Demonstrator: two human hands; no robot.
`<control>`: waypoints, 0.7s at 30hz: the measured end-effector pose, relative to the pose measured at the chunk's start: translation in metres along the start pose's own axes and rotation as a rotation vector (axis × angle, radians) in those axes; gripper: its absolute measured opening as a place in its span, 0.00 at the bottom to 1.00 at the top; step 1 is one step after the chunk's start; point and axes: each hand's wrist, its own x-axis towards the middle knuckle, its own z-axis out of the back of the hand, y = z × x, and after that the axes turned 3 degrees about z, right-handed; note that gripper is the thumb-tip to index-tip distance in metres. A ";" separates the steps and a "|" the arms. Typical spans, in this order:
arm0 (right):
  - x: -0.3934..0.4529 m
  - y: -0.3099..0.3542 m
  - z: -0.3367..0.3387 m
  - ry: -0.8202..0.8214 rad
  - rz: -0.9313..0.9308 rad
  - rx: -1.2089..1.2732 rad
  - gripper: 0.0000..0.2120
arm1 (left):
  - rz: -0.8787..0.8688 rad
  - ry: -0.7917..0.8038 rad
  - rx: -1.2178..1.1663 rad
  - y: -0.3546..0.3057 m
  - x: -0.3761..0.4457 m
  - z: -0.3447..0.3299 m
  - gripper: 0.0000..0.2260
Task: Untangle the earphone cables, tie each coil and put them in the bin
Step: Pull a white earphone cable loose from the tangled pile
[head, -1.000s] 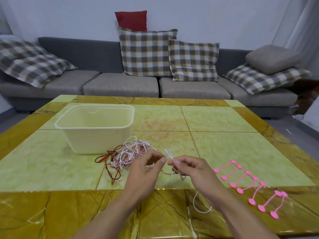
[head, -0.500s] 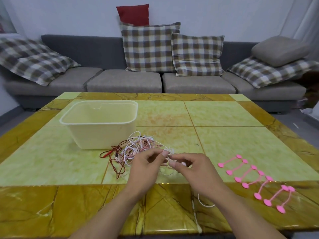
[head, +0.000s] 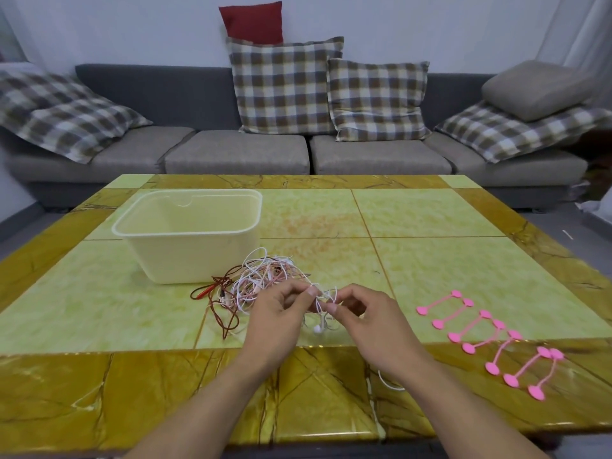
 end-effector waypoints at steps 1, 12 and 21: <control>0.000 0.000 0.000 -0.008 -0.003 0.020 0.07 | 0.010 -0.003 0.030 0.001 0.000 0.001 0.06; 0.006 0.011 0.013 -0.305 -0.154 0.352 0.07 | -0.006 0.002 0.558 0.011 -0.001 0.011 0.15; 0.005 0.001 0.030 -0.213 -0.172 0.141 0.05 | 0.032 -0.050 0.766 0.021 0.009 0.022 0.23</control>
